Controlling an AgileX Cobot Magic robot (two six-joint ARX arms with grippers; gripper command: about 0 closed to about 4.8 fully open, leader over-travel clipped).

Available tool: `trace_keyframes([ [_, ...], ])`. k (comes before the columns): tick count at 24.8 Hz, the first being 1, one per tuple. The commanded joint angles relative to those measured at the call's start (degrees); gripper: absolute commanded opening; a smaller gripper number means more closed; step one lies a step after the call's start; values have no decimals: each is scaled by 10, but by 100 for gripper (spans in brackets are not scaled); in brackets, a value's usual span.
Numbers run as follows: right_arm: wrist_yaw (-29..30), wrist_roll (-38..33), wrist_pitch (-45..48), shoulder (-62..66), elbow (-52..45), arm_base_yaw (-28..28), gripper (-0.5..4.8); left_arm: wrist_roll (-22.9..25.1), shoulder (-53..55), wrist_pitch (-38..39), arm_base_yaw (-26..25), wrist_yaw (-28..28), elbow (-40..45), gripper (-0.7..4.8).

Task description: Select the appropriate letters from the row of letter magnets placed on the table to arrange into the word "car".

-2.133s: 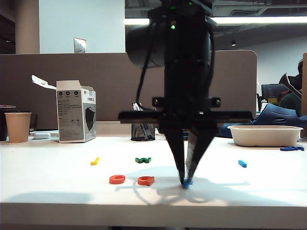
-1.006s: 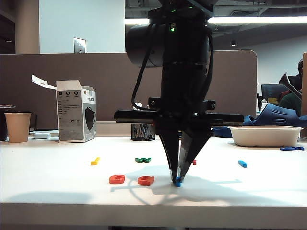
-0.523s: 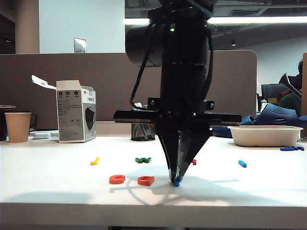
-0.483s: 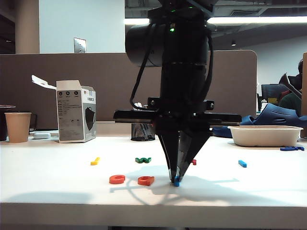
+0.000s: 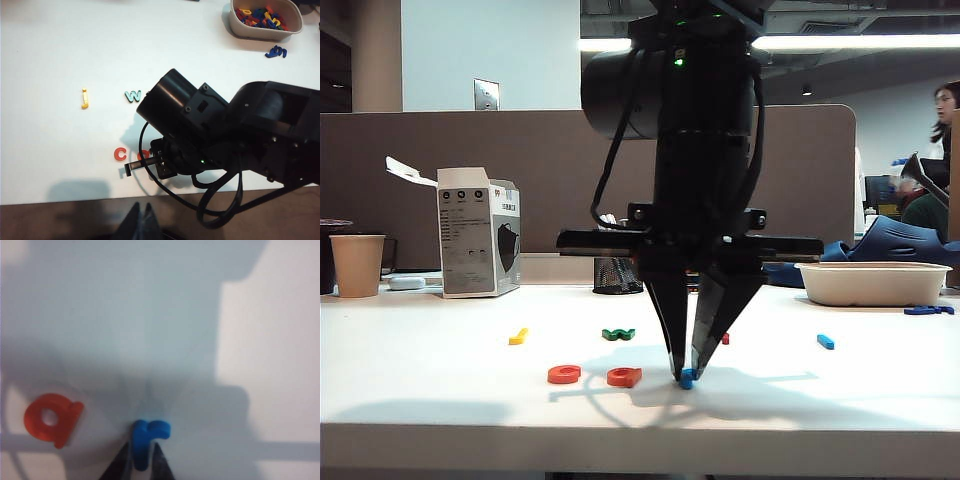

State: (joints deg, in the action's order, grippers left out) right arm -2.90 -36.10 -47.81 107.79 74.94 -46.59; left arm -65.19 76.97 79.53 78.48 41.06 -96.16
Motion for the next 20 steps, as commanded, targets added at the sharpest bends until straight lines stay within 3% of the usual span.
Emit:
trace_keyframes([
  [1, 1, 2, 5, -4, 3, 0, 54, 0, -2, -2, 0, 2, -1, -6],
  [15, -2, 2, -6, -36, 28, 1, 54, 0, -2, -2, 0, 2, -1, -6],
  [20, -34, 3, -10, -74, 28, 2, 54, 0, -2, -2, 0, 2, -1, -5],
])
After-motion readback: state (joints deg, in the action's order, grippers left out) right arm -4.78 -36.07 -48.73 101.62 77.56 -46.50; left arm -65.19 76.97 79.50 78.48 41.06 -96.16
